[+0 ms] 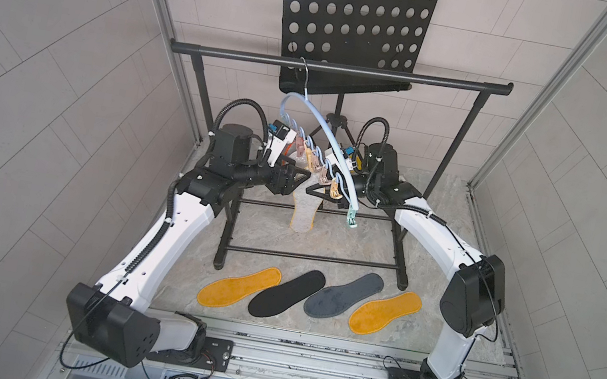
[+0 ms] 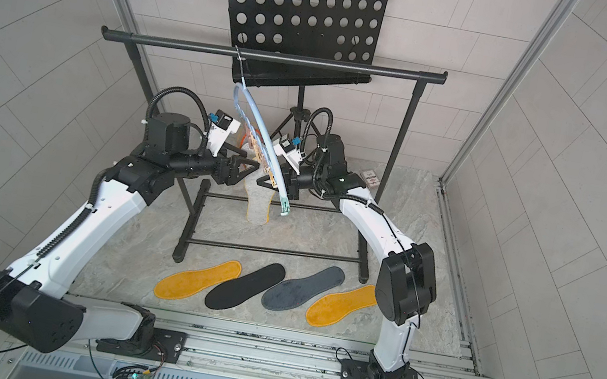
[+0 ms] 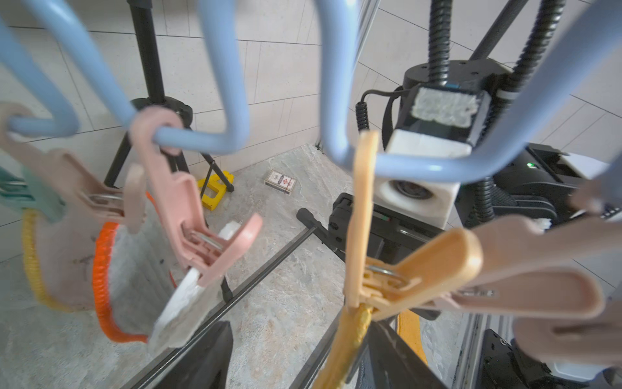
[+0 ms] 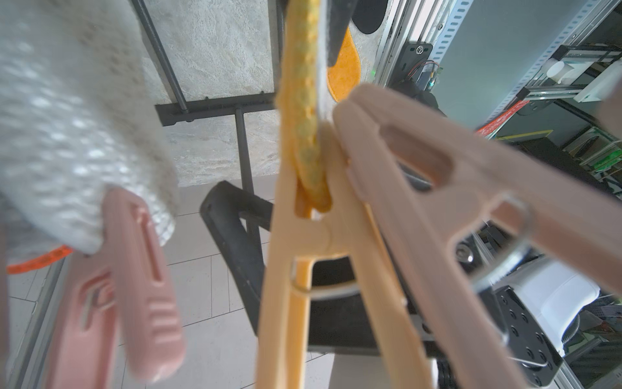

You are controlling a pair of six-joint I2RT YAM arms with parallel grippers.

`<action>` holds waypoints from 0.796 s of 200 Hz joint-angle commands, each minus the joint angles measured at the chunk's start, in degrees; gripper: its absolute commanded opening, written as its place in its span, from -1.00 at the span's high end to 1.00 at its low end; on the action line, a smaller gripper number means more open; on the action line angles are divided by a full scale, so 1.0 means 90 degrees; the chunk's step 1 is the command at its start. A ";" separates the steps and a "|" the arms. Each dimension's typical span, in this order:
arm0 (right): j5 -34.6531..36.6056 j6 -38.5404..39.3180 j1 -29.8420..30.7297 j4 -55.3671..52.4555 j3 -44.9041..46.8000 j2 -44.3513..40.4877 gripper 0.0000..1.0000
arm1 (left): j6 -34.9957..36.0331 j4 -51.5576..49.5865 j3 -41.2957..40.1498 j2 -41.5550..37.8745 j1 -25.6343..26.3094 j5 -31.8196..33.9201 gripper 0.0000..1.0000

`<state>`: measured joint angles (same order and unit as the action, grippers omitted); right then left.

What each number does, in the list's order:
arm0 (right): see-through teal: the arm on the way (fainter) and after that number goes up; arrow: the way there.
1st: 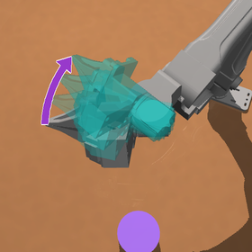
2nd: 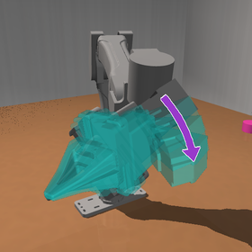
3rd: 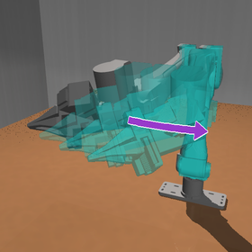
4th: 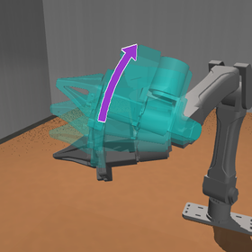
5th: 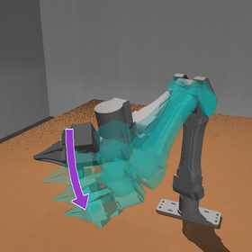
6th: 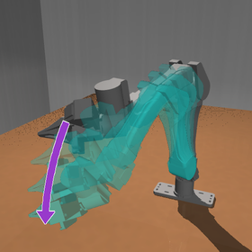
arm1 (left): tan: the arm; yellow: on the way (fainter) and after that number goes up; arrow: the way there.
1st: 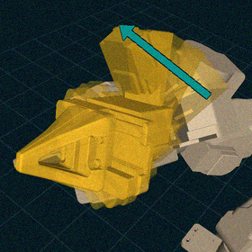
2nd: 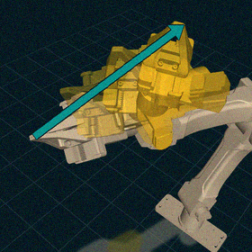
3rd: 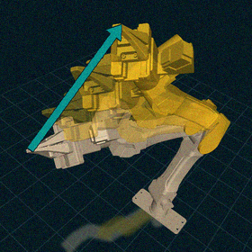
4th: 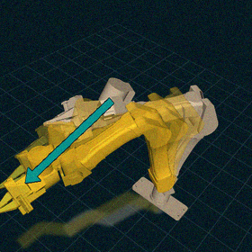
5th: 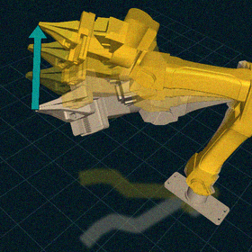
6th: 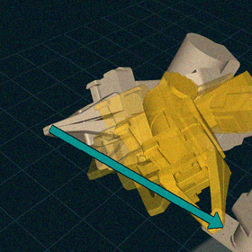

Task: Take the shoe insoles off the hanger
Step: Open the clamp at the hanger.

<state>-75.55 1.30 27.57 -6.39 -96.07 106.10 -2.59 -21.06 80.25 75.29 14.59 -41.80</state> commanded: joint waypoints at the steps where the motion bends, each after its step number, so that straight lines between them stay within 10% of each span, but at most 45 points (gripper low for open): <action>1: -0.0165 0.0191 0.0121 -0.0361 -0.0038 -0.0129 0.94 | -0.0164 0.0810 0.0386 0.0022 0.0018 -0.0655 -0.42; 99: -0.0184 0.0217 0.0130 -0.0479 -0.0039 -0.0139 0.93 | -0.0078 0.0758 0.0634 0.0132 0.0009 -0.0502 -0.39; 159: -0.0170 0.0255 0.0130 -0.0520 -0.0004 -0.0141 0.93 | -0.0156 0.0825 0.0600 0.0160 0.0016 -0.0541 0.17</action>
<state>-76.01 1.58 28.42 -8.84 -96.09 106.06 -4.10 -16.93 83.94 76.31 14.66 -46.59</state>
